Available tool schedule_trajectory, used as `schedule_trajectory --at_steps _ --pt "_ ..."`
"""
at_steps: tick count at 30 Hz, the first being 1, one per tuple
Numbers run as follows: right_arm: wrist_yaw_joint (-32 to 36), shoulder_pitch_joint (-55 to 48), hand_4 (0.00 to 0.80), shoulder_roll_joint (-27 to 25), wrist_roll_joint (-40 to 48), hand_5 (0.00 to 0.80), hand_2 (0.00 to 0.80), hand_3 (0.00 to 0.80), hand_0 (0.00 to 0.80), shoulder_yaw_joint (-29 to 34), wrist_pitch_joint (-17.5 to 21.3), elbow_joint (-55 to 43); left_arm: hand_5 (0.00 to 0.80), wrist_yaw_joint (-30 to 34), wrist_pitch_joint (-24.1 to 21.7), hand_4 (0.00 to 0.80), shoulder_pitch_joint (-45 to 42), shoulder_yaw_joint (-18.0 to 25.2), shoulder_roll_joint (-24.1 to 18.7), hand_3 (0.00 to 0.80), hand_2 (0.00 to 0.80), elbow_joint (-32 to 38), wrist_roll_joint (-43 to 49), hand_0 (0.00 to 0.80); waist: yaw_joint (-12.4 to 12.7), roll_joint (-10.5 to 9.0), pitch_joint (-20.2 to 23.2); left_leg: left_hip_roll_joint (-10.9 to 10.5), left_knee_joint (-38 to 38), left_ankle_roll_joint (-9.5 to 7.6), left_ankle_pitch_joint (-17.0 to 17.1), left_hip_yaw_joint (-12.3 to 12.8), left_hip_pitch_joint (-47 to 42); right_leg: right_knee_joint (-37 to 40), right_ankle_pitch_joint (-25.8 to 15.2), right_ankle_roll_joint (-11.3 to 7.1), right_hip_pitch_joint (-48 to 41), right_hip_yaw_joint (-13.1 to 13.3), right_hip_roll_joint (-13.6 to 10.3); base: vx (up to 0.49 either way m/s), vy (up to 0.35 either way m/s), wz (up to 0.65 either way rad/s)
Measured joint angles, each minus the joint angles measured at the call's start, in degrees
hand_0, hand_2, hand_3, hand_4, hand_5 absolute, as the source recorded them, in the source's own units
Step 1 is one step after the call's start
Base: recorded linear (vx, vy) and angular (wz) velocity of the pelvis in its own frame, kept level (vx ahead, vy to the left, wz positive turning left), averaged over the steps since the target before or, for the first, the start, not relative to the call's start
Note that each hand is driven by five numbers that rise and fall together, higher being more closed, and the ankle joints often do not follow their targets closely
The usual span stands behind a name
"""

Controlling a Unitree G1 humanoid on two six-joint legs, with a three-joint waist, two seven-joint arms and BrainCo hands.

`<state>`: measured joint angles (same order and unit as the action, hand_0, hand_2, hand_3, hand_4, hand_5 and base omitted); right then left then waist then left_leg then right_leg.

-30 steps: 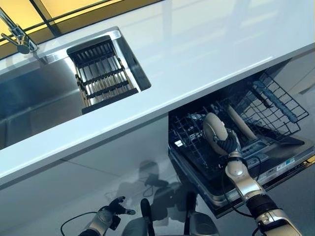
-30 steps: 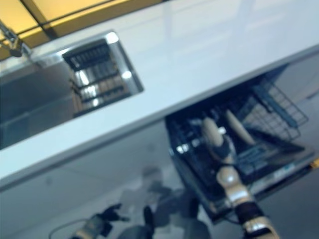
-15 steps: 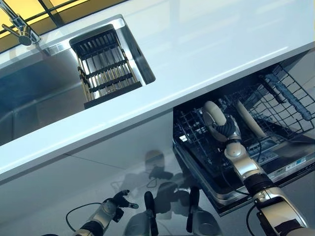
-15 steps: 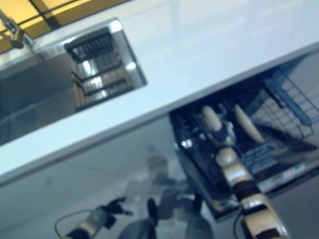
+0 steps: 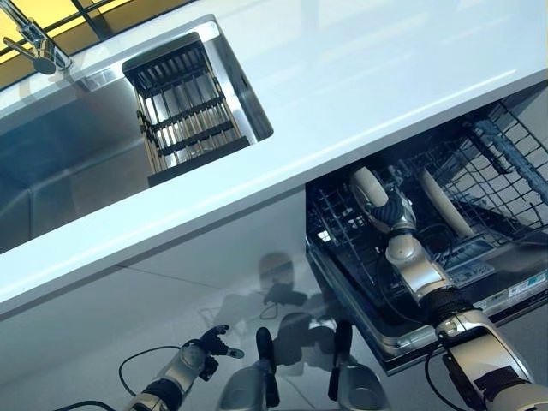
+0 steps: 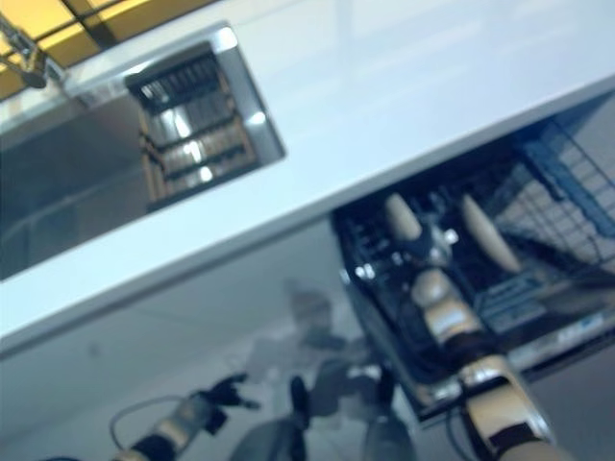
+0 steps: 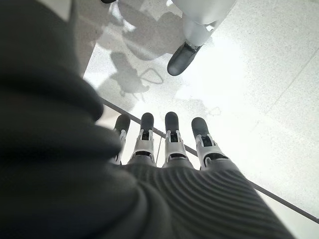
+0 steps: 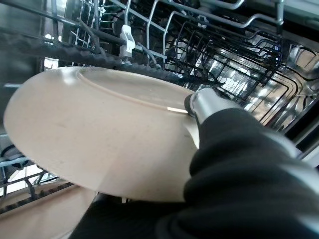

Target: Take plates into dishwasher

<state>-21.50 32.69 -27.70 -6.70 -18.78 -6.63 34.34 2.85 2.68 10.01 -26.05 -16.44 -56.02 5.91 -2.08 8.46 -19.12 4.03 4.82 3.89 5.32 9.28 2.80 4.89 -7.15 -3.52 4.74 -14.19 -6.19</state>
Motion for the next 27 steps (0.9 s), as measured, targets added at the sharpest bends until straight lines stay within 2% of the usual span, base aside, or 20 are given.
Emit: schedule_trajectory --at_steps 27 --pt "-2.9 0.9 0.8 3.6 0.2 0.8 0.8 0.8 0.8 -0.3 -1.6 2.3 0.0 -0.2 -0.9 0.0 0.2 -1.6 0.6 0.0 0.0 0.0 -0.5 0.0 -0.1 0.31 0.0 0.0 0.0 -0.01 0.2 -0.1 -0.5 0.0 -0.1 0.07 -0.6 -0.1 0.0 0.0 0.0 0.0"
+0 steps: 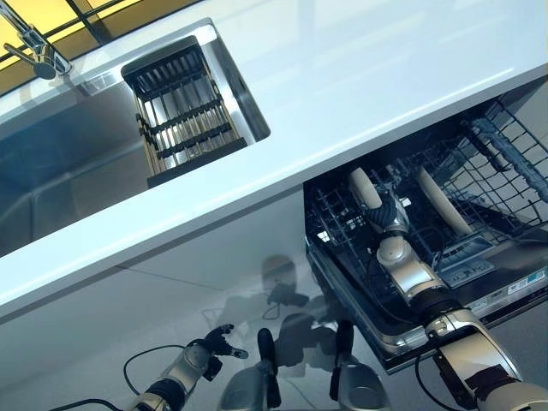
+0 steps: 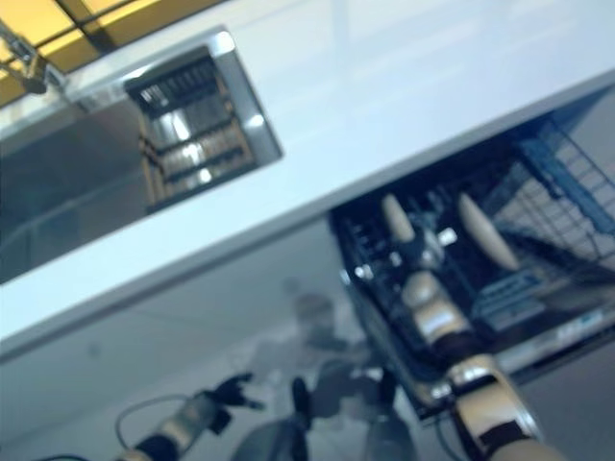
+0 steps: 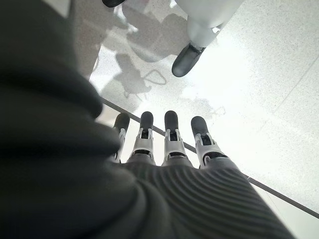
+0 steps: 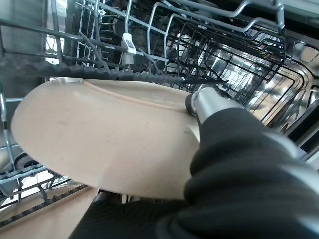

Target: Take plates into dishwasher

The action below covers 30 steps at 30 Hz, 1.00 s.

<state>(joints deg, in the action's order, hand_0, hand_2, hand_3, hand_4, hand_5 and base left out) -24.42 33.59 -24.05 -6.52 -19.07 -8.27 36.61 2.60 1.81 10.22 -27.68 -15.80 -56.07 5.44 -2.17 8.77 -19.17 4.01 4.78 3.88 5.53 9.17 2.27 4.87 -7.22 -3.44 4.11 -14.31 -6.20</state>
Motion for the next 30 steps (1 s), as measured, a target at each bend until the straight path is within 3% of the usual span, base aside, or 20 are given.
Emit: schedule_trajectory --at_steps 30 --pt "1.1 0.0 0.8 0.1 -0.6 0.8 0.8 0.8 0.8 -4.1 -1.8 1.8 0.0 -0.3 -0.1 0.0 0.0 -0.9 1.3 0.0 0.0 -0.7 0.0 0.0 -0.2 0.45 2.3 0.5 0.0 0.24 0.5 0.0 -0.1 0.0 -0.4 0.5 0.0 0.0 0.4 0.0 0.0 0.0"
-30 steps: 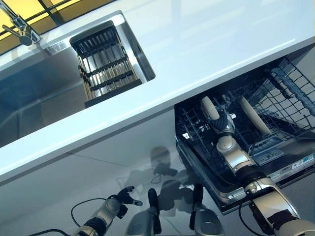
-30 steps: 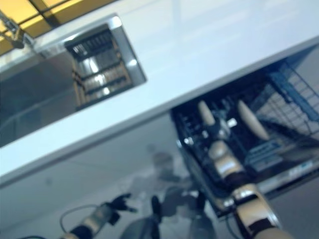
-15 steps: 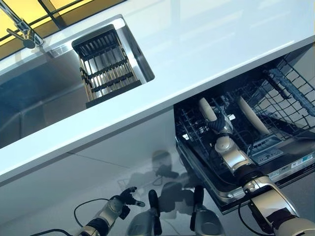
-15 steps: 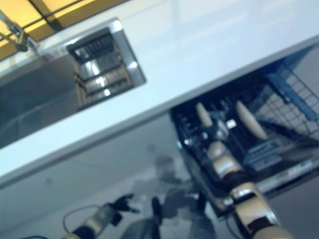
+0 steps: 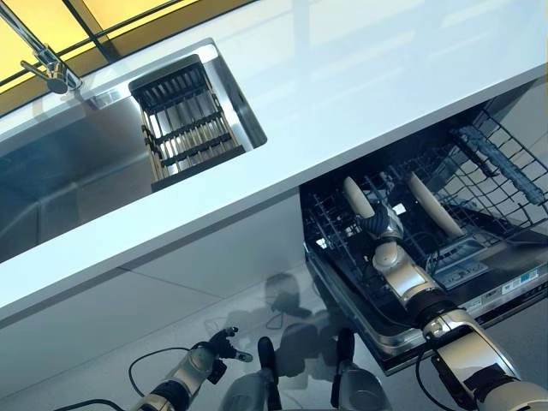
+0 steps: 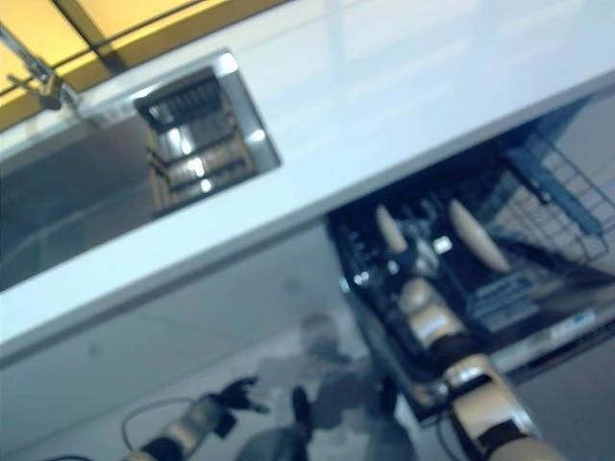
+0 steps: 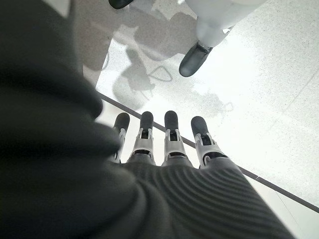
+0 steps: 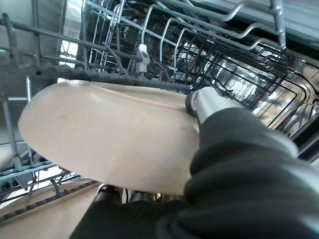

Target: Take plates into dishwasher

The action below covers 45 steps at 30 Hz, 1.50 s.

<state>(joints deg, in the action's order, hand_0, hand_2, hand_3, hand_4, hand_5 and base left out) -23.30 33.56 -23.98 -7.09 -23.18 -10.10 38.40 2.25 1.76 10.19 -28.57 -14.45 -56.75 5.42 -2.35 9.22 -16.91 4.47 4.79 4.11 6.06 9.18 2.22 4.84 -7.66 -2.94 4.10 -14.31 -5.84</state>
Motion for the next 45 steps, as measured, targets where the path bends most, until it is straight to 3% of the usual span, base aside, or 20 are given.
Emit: schedule_trajectory --at_steps 1,2,3,4,5,6,7,31,39,45 --pt "0.2 0.0 0.8 0.0 -0.2 0.8 0.8 0.8 0.8 0.0 0.0 0.0 0.0 0.0 0.0 0.0 0.0 0.0 0.0 0.0 0.0 0.0 0.0 0.0 0.0 0.0 0.0 0.0 0.0 0.01 0.0 0.0 0.0 0.0 0.0 0.01 0.0 0.0 0.0 0.0 0.0 0.0" --pt "0.3 0.0 0.725 0.0 -0.2 0.725 0.725 0.725 0.725 0.0 -0.1 0.0 0.0 0.0 0.0 0.0 0.0 0.0 0.0 0.0 0.0 0.0 0.0 0.0 0.0 0.0 0.0 0.0 0.0 0.01 0.0 0.0 0.0 0.0 0.0 0.01 0.0 0.0 0.0 0.0 0.0 0.0" --pt "0.3 0.0 0.587 0.0 -0.2 0.587 0.587 0.587 0.587 0.0 -0.2 -0.1 0.0 0.0 0.0 0.0 0.0 0.0 0.0 0.0 0.0 0.0 0.0 0.0 0.0 -0.01 0.0 0.0 0.0 0.01 0.0 0.0 0.0 0.0 0.0 0.02 0.0 0.0 0.1 0.0 0.0 0.0" --pt "0.4 0.0 0.555 0.0 -0.2 0.555 0.555 0.555 0.555 0.0 -0.3 -0.1 0.0 0.0 0.0 0.0 0.0 0.0 0.0 0.0 0.0 0.0 0.0 0.0 0.0 -0.01 0.0 0.0 0.0 0.02 0.0 0.0 0.0 0.0 0.0 0.02 0.0 0.0 0.1 0.0 0.0 0.0" --pt "0.6 0.0 0.417 0.0 -0.2 0.417 0.417 0.417 0.417 0.0 -0.3 -0.1 0.0 0.0 0.0 0.0 0.1 0.0 0.0 0.0 0.0 0.0 0.0 0.0 0.0 -0.02 0.0 0.0 0.0 0.03 0.0 0.0 0.0 0.0 0.0 0.02 0.0 0.0 0.1 0.0 0.0 0.0" --pt "1.1 0.0 0.351 0.0 -0.2 0.351 0.351 0.351 0.351 0.0 -0.4 0.0 0.0 0.0 0.0 0.0 0.1 0.0 0.0 0.0 0.0 0.0 0.0 0.0 0.0 -0.02 0.0 0.0 0.0 0.04 0.0 0.0 0.0 0.0 0.0 0.03 0.0 0.0 0.1 0.0 0.0 0.0" --pt "2.1 -0.2 0.0 0.1 -0.2 0.0 0.0 0.0 0.0 -0.2 -0.9 0.0 0.0 0.0 0.0 0.0 0.1 0.0 0.0 0.0 0.0 0.0 0.0 0.0 0.0 -0.02 0.0 0.1 0.0 0.05 0.0 0.0 0.0 0.0 0.0 0.04 0.0 0.0 0.1 0.0 0.0 0.0" --pt "4.5 -2.2 0.0 1.4 1.1 0.0 0.0 0.0 0.0 -2.4 -2.3 0.3 0.0 -0.1 0.2 0.0 0.9 0.0 0.5 0.0 0.0 -0.4 0.0 0.0 0.2 -0.03 0.0 0.1 0.0 0.06 0.1 0.0 0.3 0.0 -0.1 0.1 0.3 0.0 0.2 0.0 0.0 0.0" --pt "0.0 -3.3 0.0 2.0 3.1 0.0 0.0 0.0 0.0 -2.5 -0.9 -0.4 0.0 -0.8 0.2 0.0 0.9 0.0 0.6 0.0 0.0 -0.4 -0.1 0.0 0.1 -0.1 0.0 0.1 0.0 0.06 0.1 0.0 0.3 0.0 -0.1 0.1 0.3 0.0 0.2 0.0 0.0 0.0" --pt "-7.6 -6.4 0.0 2.3 3.4 0.0 0.0 0.0 0.0 -2.0 1.8 -4.0 0.0 -1.7 0.1 0.0 0.6 0.0 1.0 0.0 0.0 -0.3 -0.7 0.0 0.0 -0.38 -0.4 0.1 0.1 0.08 0.1 0.2 0.5 0.1 -0.1 0.09 0.6 0.1 0.2 0.0 0.0 -0.01"
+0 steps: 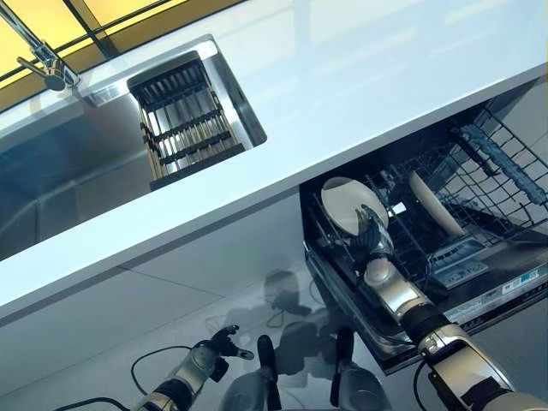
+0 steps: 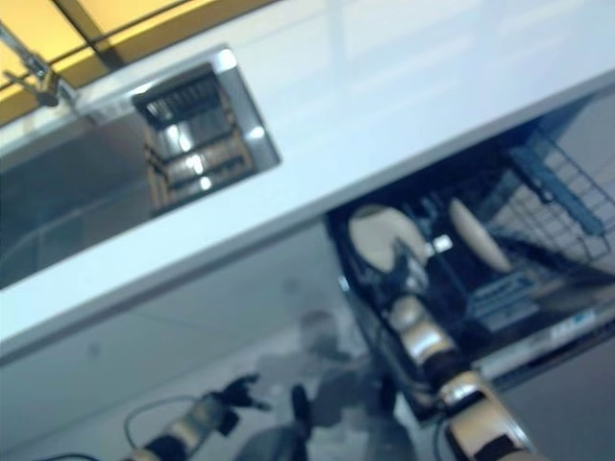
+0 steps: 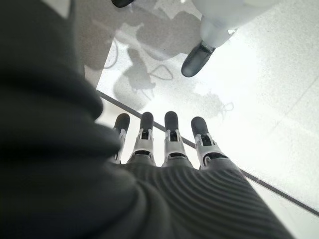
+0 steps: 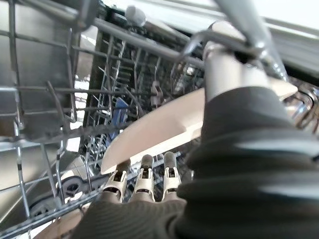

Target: Take plates into dishwasher

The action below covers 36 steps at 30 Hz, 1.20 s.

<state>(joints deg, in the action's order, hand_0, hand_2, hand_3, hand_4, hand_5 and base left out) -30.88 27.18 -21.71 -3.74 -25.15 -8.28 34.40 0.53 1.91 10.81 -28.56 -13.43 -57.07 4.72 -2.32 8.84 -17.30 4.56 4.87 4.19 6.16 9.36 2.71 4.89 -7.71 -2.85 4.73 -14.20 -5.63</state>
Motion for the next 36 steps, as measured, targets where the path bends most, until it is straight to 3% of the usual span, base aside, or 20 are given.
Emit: schedule_trajectory --at_steps 8,19,27,36 --pt "-6.6 -2.6 0.0 0.7 -0.1 0.0 0.0 0.0 0.0 1.0 5.6 -3.6 0.0 -0.6 0.0 0.0 -0.2 0.1 0.0 0.0 0.0 0.0 0.0 0.0 0.0 -1.04 -1.8 0.1 0.0 0.06 -0.1 1.3 0.9 0.0 -0.3 0.09 1.5 1.2 0.2 -0.011 -0.012 -0.08" --pt "-10.6 -2.7 0.0 0.8 -4.5 0.0 0.0 0.0 0.0 2.0 9.2 -5.5 0.0 -1.8 -0.1 0.0 0.2 0.3 0.0 0.0 0.0 0.1 -0.1 0.0 -0.1 -1.79 -3.6 0.2 0.0 0.08 -0.1 1.6 0.9 0.0 -0.3 0.13 1.6 1.5 0.3 -0.003 -0.002 0.0" --pt "-13.1 -4.6 0.0 0.0 -8.9 0.0 0.0 0.0 0.0 2.6 12.1 -13.3 0.0 -1.9 -0.1 0.0 0.3 0.5 -0.1 0.0 0.0 0.2 0.0 0.0 -0.3 -2.15 -4.8 0.2 0.0 0.08 -0.1 1.6 0.8 0.0 -0.4 0.16 1.6 1.5 0.3 0.0 0.0 0.0" --pt "-13.5 -9.5 0.0 -3.7 -9.1 0.0 0.0 0.0 0.0 7.4 13.9 -17.8 0.0 -1.8 0.0 0.0 0.3 1.9 -0.5 0.0 0.0 1.4 0.0 0.0 -1.6 -3.4 -5.6 0.2 0.1 0.07 -0.1 1.8 0.8 0.0 -0.4 0.13 1.6 1.8 0.4 0.0 -0.001 0.0"
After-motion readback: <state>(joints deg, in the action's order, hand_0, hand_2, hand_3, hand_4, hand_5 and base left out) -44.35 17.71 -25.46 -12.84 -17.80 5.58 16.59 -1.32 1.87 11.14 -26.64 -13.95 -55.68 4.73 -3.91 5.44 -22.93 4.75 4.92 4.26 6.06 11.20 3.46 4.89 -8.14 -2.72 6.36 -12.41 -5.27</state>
